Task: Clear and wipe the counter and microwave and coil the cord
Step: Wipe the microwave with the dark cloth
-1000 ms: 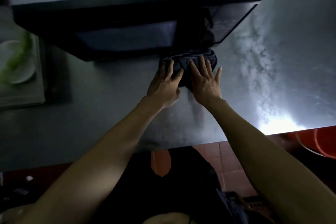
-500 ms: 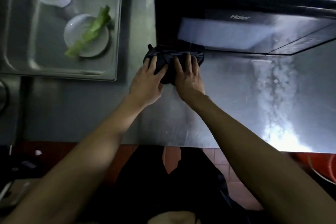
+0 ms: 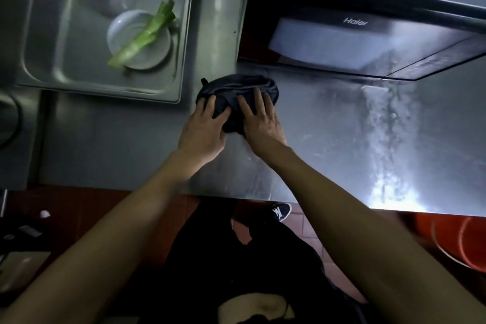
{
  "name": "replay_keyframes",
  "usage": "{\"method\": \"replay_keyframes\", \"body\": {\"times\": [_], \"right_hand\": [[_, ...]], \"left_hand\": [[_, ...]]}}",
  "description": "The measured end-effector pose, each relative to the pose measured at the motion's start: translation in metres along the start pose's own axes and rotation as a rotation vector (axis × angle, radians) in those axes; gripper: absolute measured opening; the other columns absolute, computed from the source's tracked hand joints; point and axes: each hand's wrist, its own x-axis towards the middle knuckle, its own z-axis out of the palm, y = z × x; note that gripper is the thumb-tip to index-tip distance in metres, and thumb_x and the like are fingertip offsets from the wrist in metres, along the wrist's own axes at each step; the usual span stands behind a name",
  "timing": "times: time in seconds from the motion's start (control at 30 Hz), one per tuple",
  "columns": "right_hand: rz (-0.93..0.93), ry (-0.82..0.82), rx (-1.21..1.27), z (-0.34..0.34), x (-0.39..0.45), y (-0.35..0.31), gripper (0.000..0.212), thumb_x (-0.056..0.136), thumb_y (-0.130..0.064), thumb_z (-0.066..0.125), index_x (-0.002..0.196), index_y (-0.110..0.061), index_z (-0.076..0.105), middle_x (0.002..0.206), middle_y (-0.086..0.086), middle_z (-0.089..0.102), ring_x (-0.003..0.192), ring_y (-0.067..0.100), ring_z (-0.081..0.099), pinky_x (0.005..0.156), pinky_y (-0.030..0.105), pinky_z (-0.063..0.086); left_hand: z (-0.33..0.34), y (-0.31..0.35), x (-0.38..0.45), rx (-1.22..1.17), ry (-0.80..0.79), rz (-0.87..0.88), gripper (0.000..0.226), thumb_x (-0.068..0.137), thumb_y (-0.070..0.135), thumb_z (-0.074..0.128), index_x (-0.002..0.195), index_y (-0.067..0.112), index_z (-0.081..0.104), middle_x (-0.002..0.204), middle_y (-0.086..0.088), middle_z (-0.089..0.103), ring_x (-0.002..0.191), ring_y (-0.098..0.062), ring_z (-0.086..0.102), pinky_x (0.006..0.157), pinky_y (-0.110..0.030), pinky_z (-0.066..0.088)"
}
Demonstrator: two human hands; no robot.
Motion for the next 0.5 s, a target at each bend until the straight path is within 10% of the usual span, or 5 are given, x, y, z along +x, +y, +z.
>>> {"method": "replay_keyframes", "body": {"times": [0.5], "right_hand": [[-0.047,0.076,0.002,0.03,-0.171,0.137,0.074,0.093,-0.021,0.061,0.156,-0.022,0.023,0.163,0.019,0.012,0.149,0.042,0.011,0.119,0.051,0.027]], "left_hand": [[0.077,0.169,-0.091,0.028,-0.104,0.09,0.055,0.085,0.02,0.061,0.139,0.019,0.051,0.154,-0.022,0.027,0.141,-0.046,0.025,0.091,-0.053,0.051]]}}
